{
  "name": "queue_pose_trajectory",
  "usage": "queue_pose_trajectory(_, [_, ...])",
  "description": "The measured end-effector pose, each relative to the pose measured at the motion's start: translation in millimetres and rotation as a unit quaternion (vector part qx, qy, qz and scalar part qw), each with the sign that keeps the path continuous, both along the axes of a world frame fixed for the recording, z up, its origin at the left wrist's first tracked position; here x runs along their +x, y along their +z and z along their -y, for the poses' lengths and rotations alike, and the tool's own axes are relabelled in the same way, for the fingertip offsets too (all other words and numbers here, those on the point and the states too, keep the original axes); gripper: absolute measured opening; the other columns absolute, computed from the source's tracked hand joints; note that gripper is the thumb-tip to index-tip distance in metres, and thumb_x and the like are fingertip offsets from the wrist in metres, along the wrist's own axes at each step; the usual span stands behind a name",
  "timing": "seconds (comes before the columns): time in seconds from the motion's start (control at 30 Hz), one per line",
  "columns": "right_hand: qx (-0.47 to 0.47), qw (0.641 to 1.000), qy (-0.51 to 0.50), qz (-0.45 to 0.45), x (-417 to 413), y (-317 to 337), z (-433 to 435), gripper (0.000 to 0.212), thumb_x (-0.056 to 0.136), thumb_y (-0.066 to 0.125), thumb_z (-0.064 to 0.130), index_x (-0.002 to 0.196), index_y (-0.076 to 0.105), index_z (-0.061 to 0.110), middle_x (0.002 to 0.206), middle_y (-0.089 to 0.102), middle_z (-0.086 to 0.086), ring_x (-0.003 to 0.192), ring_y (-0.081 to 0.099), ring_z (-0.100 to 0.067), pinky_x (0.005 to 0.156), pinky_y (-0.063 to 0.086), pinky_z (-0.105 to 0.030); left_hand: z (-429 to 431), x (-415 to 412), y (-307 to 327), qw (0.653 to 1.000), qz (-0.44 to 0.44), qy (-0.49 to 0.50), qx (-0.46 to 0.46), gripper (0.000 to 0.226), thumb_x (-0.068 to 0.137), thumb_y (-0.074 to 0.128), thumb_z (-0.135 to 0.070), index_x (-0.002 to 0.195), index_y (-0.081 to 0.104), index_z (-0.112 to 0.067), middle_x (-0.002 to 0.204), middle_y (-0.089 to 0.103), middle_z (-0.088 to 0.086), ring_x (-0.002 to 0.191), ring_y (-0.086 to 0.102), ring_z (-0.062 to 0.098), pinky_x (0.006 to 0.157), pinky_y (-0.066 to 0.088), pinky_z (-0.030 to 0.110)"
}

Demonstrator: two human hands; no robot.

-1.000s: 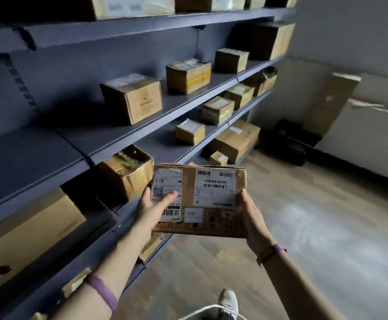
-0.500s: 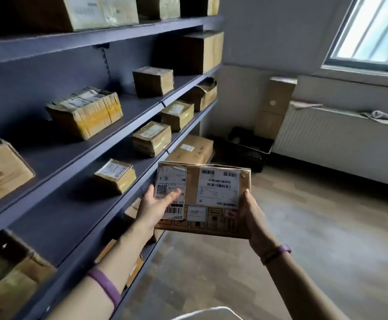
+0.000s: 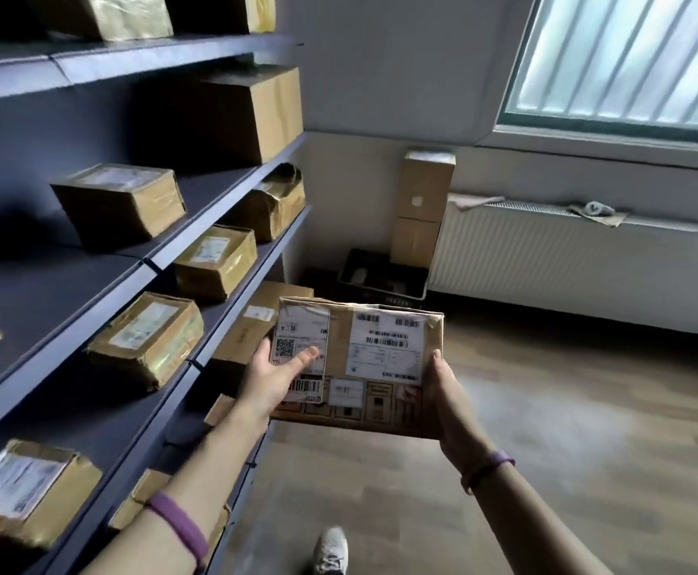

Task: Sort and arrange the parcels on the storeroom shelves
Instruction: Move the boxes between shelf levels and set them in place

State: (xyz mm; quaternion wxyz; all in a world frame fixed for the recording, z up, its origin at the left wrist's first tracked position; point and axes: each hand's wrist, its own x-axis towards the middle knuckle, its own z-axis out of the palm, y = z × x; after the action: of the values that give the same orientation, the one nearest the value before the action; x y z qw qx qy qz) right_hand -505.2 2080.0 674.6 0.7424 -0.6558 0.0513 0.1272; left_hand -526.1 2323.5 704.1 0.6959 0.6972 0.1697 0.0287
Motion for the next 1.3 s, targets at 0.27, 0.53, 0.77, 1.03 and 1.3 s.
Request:
queue_pose_trajectory(0.27, [0.003,0.998,-0.059,-0.007,179.9,2.4,-1.1,0.065,0.082,0.039,0.072,0.127,0.057,0.029,0.118,0.072,0.0,0.107,0.069,-0.02,0.086,0.058,-0.046,-2.3,198.6,-1.2,0.999,-0.003,-0.024,-0.028,0.108,0.068,0.08,-0.047,0.152,0.02,-0.016,0.149,0.042,0.005,0.135,0.04,0.024,0.112,0.032,0.045])
queue_pose_trajectory(0.53, [0.04,0.992,-0.106,-0.048,323.0,-12.9,9.9,0.069,0.074,0.045,0.072,0.124,0.06,0.026,0.117,0.072,-0.004,0.109,0.068,-0.024,0.096,0.052,-0.053,10.8,347.9,1.3,0.998,-0.016,-0.058,0.012,0.055,0.07,0.08,-0.041,0.114,0.05,-0.029,0.101,0.064,-0.018,0.094,0.06,0.001,0.074,0.054,0.021])
queue_pose_trajectory(0.77, [0.031,0.99,-0.131,-0.052,472.0,-34.1,34.1,0.067,0.072,0.048,0.074,0.119,0.064,0.028,0.117,0.071,-0.003,0.111,0.067,-0.023,0.094,0.052,-0.055,39.1,498.2,-13.4,0.998,-0.017,-0.066,-0.001,0.035,0.075,0.08,-0.03,0.093,0.051,-0.038,0.086,0.065,-0.022,0.078,0.064,-0.009,0.051,0.049,0.009])
queue_pose_trajectory(1.03, [-0.005,0.992,-0.12,-0.044,670.2,-40.7,70.2,0.04,0.092,0.042,0.06,0.103,0.071,0.034,0.106,0.075,0.007,0.102,0.07,-0.013,0.087,0.056,-0.037,76.0,681.3,-26.2,0.999,-0.029,-0.038,-0.014,0.046,0.074,0.08,-0.032,0.114,0.058,-0.028,0.098,0.07,-0.013,0.079,0.066,-0.008,0.051,0.047,0.006])
queue_pose_trajectory(1.3, [-0.017,0.991,-0.094,-0.096,809.9,-56.7,83.1,0.041,0.101,0.036,0.051,0.11,0.065,0.025,0.101,0.076,0.007,0.095,0.072,-0.011,0.07,0.059,-0.026,86.3,819.6,-44.6,0.997,-0.066,-0.032,-0.026,0.047,0.075,0.078,-0.033,0.117,0.057,-0.028,0.099,0.071,-0.012,0.081,0.067,-0.003,0.051,0.049,0.009])
